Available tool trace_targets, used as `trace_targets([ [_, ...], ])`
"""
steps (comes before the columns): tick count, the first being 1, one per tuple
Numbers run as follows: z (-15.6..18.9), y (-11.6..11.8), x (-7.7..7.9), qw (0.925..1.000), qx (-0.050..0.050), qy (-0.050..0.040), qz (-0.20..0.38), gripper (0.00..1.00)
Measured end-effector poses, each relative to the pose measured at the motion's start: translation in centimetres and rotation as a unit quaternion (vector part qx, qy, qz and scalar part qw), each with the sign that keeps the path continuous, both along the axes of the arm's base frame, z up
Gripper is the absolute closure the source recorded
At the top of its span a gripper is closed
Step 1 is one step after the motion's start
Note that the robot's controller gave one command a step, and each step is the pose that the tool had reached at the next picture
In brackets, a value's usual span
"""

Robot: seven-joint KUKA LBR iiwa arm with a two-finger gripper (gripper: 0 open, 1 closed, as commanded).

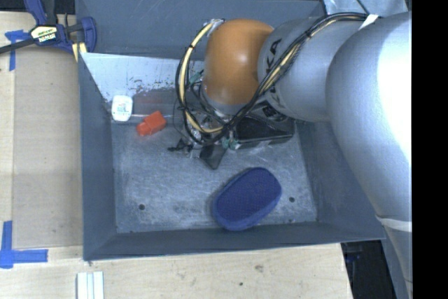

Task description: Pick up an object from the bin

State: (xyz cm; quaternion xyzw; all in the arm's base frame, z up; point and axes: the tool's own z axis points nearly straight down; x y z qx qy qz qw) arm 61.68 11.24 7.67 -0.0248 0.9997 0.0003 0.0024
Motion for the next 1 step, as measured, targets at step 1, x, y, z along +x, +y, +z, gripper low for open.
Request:
trace_targets([
  [1, 13.36, -0.56, -0.74, 0.9992, 0.001, -0.0038, -0.041, 1.00],
])
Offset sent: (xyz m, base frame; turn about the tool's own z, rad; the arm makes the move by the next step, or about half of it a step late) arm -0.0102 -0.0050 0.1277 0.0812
